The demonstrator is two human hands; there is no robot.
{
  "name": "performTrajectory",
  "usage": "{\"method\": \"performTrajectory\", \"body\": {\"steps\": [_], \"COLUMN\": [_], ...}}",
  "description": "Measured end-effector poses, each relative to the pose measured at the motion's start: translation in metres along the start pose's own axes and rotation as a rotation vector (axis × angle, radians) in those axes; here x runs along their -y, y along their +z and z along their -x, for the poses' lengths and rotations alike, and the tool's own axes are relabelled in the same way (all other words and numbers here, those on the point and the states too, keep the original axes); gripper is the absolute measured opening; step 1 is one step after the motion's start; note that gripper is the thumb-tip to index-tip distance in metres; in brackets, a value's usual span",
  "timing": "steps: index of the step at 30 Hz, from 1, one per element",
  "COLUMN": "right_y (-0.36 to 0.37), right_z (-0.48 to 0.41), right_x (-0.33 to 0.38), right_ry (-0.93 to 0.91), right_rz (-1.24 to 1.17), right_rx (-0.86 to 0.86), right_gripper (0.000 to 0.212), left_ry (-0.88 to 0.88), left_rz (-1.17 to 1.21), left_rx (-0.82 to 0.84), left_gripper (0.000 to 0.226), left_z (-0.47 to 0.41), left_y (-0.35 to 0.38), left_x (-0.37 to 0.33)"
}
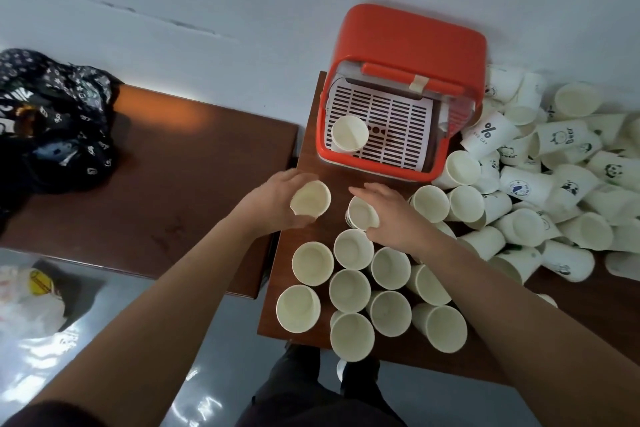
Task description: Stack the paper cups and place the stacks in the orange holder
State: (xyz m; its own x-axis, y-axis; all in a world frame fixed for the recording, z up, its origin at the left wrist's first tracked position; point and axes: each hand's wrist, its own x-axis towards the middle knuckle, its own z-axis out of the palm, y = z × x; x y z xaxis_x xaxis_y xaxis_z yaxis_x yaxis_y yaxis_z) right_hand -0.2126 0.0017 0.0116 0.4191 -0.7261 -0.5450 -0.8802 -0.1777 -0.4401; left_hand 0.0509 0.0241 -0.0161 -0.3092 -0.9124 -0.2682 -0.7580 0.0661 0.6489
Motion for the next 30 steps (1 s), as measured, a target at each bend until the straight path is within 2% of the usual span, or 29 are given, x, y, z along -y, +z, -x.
{"method": "performTrajectory", "body": {"steps": [5,9,12,16,20,23,30], "right_y": [0.001,0.006,0.008,0.001,-0.016,-0.028,-0.043], "right_z": [0.001,0.001,0.003,0.013,0.028,0.035,0.037], "right_x": [-0.002,0.000,-0.001,-0.005,-0.001,0.005,0.005], "right_ry": [-0.038,-0.031,-0.052,-0.032,0.033,0.057,0.095], "right_rz": [0.108,0.237,0.303,0.129,-0.085,-0.194,-0.352], "right_rx": [0.040,-0.001,-0.120,-0.345,-0.485,-0.569,-0.744], "right_gripper": [0.088,0.086,0.078,0.075,0.075,0.075,0.071], "left_ry": [-0.130,-0.176,-0.164,-0.104,-0.064,-0.055,-0.047], "left_rz": [0.120,0.201,0.224,0.282,0.339,0.271,-0.162], "left_rx": [-0.306,-0.383,-0.407,-0.463,-0.503,-0.482,-0.358], "left_gripper": [0.076,0.074,0.074,0.069,0.073,0.077,0.070], "left_z": [-0.006,-0.016,-0.024,-0.034,-0.049,-0.066,-0.096], "left_y": [-0.028,-0.039,-0.042,-0.044,-0.042,-0.035,-0.014], "left_x": [-0.006,-0.018,-0.031,-0.051,-0.066,-0.072,-0.065]}}
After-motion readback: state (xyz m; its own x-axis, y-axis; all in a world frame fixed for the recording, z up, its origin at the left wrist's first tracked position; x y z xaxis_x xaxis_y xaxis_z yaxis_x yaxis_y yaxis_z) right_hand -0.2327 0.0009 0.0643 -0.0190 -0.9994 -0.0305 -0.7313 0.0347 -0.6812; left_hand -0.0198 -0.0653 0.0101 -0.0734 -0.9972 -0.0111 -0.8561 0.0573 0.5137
